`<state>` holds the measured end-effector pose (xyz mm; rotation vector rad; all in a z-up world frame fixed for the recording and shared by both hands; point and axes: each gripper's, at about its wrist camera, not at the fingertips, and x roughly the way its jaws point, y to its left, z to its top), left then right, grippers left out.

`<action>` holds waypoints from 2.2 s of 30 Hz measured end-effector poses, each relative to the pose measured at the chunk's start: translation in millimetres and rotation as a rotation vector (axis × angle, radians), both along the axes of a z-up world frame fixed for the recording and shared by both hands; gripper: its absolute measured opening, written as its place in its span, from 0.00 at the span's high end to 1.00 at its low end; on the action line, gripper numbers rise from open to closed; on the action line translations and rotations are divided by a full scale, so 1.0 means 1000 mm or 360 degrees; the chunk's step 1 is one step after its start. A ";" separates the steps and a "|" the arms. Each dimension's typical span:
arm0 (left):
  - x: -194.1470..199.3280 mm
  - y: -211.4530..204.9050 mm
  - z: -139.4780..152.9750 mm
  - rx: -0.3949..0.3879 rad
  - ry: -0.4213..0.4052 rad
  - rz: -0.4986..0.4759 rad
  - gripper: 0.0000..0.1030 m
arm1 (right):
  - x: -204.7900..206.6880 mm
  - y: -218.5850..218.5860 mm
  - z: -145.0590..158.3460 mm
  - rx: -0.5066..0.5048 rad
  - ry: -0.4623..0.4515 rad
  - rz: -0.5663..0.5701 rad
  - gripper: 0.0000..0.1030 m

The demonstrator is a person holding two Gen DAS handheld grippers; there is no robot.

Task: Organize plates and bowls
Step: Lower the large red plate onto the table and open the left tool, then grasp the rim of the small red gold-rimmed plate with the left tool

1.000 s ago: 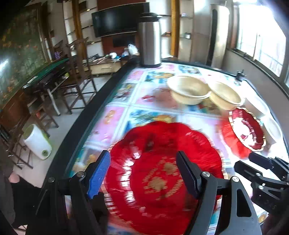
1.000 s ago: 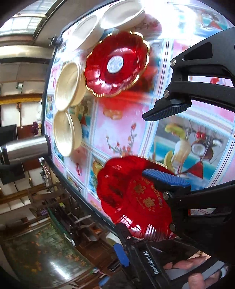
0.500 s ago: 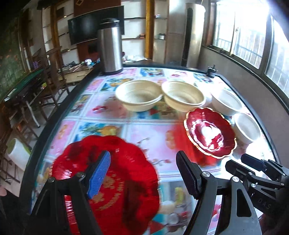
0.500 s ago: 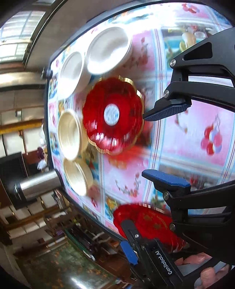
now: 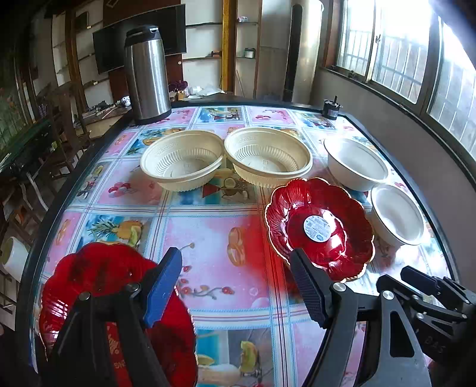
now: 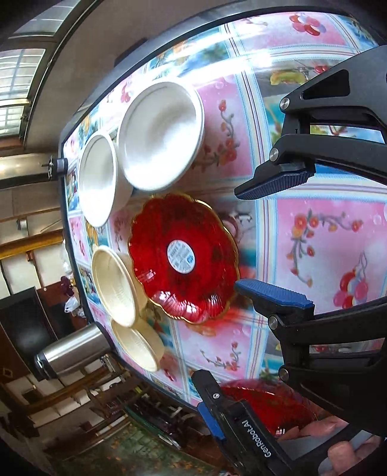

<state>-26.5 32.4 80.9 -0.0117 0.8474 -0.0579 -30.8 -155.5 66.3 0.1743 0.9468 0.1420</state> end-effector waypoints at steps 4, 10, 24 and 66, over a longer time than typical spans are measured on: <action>0.008 -0.005 -0.003 0.0006 0.0009 -0.0001 0.27 | 0.005 -0.007 -0.002 0.0001 0.0008 -0.0012 0.46; 0.021 -0.009 -0.007 0.0013 0.0030 0.0009 0.27 | 0.015 -0.014 -0.008 0.0009 0.0030 -0.0036 0.46; 0.052 -0.016 -0.022 -0.0009 0.0137 0.0034 0.27 | 0.038 -0.028 -0.021 0.0111 0.0108 -0.0094 0.46; 0.088 -0.041 -0.062 -0.0028 0.0378 -0.0016 0.71 | 0.093 -0.020 -0.049 0.0150 0.0078 0.0016 0.80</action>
